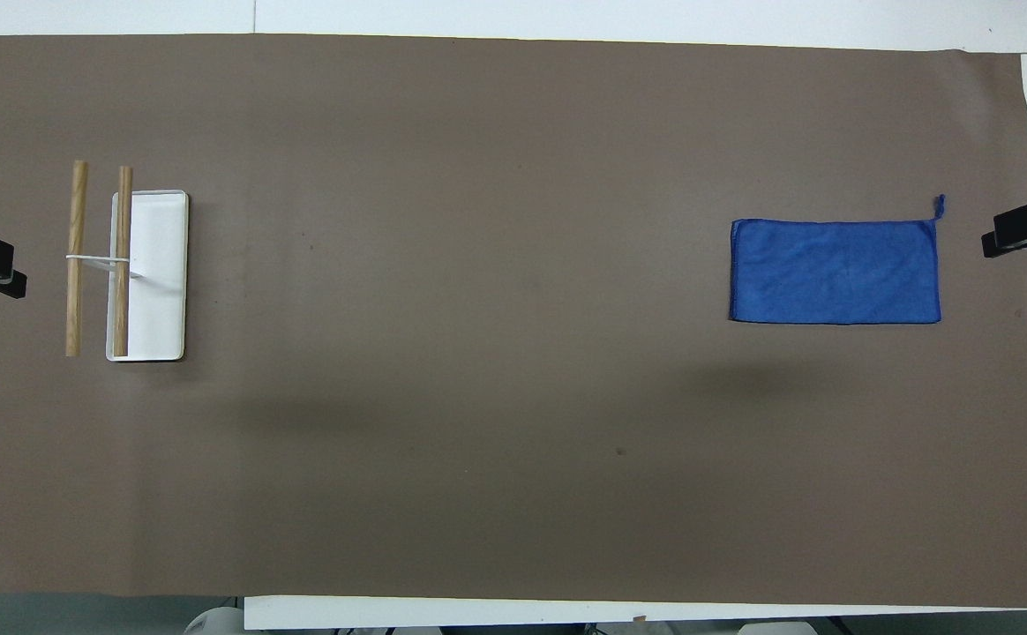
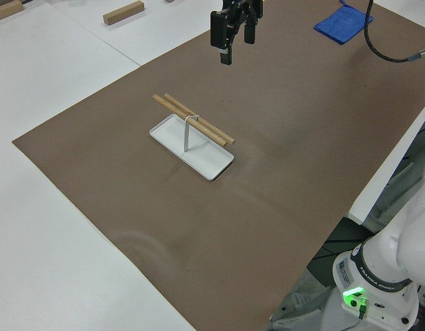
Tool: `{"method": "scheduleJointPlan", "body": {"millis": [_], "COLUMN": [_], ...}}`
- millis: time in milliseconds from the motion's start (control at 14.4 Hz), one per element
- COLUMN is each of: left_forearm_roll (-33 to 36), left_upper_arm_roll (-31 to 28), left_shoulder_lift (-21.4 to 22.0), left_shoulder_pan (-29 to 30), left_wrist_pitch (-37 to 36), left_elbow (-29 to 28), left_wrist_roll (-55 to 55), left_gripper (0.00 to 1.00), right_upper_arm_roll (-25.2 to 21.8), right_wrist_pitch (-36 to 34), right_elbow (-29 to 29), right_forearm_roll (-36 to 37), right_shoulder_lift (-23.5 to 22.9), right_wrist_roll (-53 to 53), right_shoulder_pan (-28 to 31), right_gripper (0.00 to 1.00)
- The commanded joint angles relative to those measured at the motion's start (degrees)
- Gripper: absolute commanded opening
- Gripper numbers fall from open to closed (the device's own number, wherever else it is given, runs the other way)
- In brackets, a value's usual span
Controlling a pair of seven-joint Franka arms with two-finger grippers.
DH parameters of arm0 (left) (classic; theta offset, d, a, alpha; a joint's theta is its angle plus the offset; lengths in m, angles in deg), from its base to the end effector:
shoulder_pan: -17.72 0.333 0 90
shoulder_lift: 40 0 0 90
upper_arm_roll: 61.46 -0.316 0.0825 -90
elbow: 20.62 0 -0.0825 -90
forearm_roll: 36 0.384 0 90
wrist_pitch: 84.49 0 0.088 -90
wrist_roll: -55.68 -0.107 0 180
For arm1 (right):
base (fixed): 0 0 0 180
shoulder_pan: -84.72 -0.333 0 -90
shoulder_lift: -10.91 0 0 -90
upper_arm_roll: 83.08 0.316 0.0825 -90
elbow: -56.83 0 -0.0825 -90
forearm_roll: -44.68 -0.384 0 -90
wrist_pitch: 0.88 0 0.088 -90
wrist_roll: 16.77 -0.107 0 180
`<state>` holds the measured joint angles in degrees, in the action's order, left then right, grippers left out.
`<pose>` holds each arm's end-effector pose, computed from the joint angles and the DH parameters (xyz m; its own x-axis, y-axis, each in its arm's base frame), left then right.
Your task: Right arm passes towel to left arm to hang
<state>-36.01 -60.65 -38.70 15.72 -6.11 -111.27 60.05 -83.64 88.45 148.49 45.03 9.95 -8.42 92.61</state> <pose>0.5237 -0.0258 0.6158 0.9814 0.0281 -0.1897 0.0258 -0.9996 -0.0146 0.5507 -0.0824 0.6006 0.9983 -0.0016 -0.0577 -0.0017 -1.0000 -0.0021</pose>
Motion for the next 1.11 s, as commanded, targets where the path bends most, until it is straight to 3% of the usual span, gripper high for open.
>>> {"method": "scheduleJointPlan", "body": {"millis": [0,485,762,1040], "left_forearm_roll": [-0.43,-0.43,-0.43,-0.43], "left_upper_arm_roll": [-0.72,-0.72,-0.72,-0.72], "left_shoulder_lift": [1.78,1.78,1.78,1.78], "left_shoulder_pan": [-0.46,-0.46,-0.46,-0.46], "left_wrist_pitch": [1.34,1.34,1.34,1.26], "left_elbow": [-2.16,-2.07,-2.16,-2.16], "left_wrist_roll": [0.29,0.29,0.29,0.29], "left_gripper": [1.0,1.0,1.0,1.0], "right_upper_arm_roll": [0.04,0.12,0.12,0.38], "right_wrist_pitch": [0.93,3.03,20.22,42.28], "right_elbow": [0.97,3.15,16.32,27.58], "right_forearm_roll": [-0.26,-0.09,-0.26,-0.26], "right_shoulder_lift": [0.35,-0.09,-0.53,-5.35], "right_wrist_roll": [0.7,0.79,0.97,2.1], "right_shoulder_pan": [0.8,0.8,1.07,1.07], "right_gripper": [1.0,1.0,1.0,1.0]}}
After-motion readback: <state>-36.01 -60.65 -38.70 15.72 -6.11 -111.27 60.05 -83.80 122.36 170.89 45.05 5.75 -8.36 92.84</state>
